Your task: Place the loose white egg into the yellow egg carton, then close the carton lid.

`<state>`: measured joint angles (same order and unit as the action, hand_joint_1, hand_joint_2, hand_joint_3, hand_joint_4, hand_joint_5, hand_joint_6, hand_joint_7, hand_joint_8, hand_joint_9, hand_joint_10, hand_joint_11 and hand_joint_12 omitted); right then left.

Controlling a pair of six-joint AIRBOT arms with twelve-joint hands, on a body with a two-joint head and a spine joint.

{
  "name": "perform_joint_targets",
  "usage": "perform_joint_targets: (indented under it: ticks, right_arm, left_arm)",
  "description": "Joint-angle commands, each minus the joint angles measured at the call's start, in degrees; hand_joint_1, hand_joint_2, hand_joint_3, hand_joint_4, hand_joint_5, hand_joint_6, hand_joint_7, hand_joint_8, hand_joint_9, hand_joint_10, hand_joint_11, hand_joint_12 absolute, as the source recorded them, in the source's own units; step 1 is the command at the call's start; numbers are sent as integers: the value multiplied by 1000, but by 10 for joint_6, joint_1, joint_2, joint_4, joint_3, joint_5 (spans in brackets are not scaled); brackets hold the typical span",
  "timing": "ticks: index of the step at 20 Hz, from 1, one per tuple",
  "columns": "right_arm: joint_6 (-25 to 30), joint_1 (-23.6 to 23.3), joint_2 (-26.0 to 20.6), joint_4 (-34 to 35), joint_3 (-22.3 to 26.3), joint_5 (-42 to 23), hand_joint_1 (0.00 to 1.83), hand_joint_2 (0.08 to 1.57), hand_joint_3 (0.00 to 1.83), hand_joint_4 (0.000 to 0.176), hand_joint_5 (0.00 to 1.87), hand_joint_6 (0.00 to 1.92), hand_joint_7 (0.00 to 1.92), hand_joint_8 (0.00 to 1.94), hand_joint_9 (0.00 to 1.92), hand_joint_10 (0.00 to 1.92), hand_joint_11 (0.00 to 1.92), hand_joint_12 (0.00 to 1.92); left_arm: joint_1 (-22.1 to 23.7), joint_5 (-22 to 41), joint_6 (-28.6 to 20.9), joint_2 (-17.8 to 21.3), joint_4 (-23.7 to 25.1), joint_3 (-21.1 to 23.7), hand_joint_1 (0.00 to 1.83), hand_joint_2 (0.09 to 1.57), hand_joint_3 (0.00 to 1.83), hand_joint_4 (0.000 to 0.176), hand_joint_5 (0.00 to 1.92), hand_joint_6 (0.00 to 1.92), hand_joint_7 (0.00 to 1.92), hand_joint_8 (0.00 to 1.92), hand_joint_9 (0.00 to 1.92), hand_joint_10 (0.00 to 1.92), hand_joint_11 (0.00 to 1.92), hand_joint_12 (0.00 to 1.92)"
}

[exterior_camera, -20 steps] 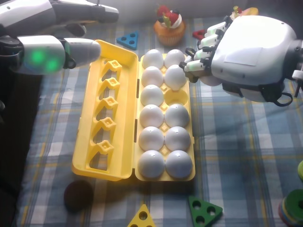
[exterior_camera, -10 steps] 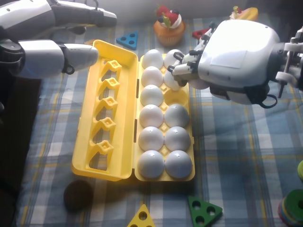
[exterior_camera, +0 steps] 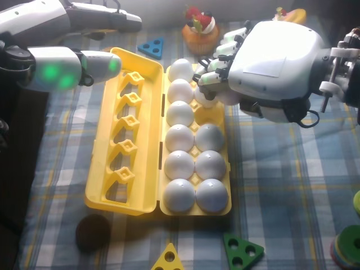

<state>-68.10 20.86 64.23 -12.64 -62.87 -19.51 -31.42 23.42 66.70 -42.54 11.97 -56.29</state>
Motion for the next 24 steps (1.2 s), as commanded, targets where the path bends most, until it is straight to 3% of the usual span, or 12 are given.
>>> perform_joint_targets:
  ticks: [1, 4, 5, 8, 11, 13, 14, 18, 21, 22, 23, 24]
  right_arm:
    - [-2, -11, 2, 4, -3, -68, 1249, 1342, 14, 0, 588, 1564, 532, 1641, 475, 1870, 314, 1921]
    - [8, -11, 13, 4, -11, -73, 1306, 1323, 0, 0, 585, 1434, 605, 1618, 531, 1835, 326, 1921]
    - [11, -11, 16, 4, -12, -74, 1169, 1302, 0, 0, 677, 1390, 630, 1623, 487, 1762, 374, 1921]
    - [15, -11, 26, 4, -18, -78, 1144, 1303, 0, 0, 688, 1345, 632, 1698, 490, 1775, 412, 1921]
    - [16, -11, 26, 1, -15, -79, 1308, 1318, 0, 0, 608, 1358, 594, 1683, 549, 1812, 556, 1921]
    - [16, -11, 21, 0, -8, -79, 1299, 1337, 4, 0, 551, 1450, 568, 1691, 538, 1861, 528, 1921]
    - [16, -11, 18, -1, -5, -81, 1148, 1341, 5, 0, 567, 1494, 616, 1724, 556, 1880, 552, 1921]
    - [16, -20, 20, -9, 0, -86, 1077, 1374, 8, 0, 547, 1542, 544, 1829, 368, 1920, 409, 1921]
    - [16, -21, 19, -11, 3, -86, 1089, 1359, 0, 0, 648, 1489, 489, 1804, 296, 1921, 348, 1921]
    - [16, -21, 7, -9, 10, -86, 1042, 1330, 0, 0, 619, 1536, 97, 1274, 58, 1492, 69, 1921]
    - [16, -21, -4, -9, 16, -86, 978, 1388, 10, 0, 500, 1691, 19, 1414, 11, 1727, 29, 1921]
    - [16, -21, -22, -8, 22, -86, 1133, 1308, 0, 0, 127, 1186, 3, 930, 1, 1307, 5, 1921]
  left_arm:
    - [9, 61, -1, -2, -11, -2, 554, 1377, 0, 11, 378, 1, 219, 1, 184, 3, 0, 703]
    - [9, 58, -1, -6, -11, -5, 475, 1396, 5, 33, 355, 2, 200, 2, 167, 3, 0, 641]
    - [9, 57, -1, -7, -11, -6, 490, 1400, 3, 31, 353, 2, 200, 1, 167, 3, 0, 695]
    - [9, 55, -1, -7, -11, -7, 506, 1392, 0, 43, 356, 2, 201, 1, 174, 4, 0, 751]
    - [9, 55, -1, -7, -11, -7, 516, 1386, 0, 31, 368, 5, 214, 2, 194, 9, 0, 828]
    - [9, 52, -1, -7, -11, -7, 523, 1389, 0, 24, 376, 6, 222, 2, 202, 9, 0, 948]
    - [9, 52, -1, -7, -11, -7, 524, 1391, 0, 18, 378, 6, 224, 3, 204, 10, 0, 960]
    - [10, 50, -1, -8, -11, -7, 603, 1370, 0, 16, 409, 6, 232, 1, 195, 1, 0, 678]
    - [10, 50, -1, -9, -11, -7, 629, 1366, 1, 8, 409, 3, 235, 1, 201, 3, 0, 775]
    - [10, 50, -1, -8, -11, -5, 579, 1373, 4, 11, 390, 3, 226, 1, 190, 2, 0, 765]
    - [9, 51, -1, -8, -11, -4, 553, 1378, 5, 13, 392, 5, 228, 2, 195, 4, 0, 783]
    - [5, 55, -1, -5, -11, -2, 534, 1381, 3, 18, 389, 3, 227, 1, 201, 6, 0, 882]
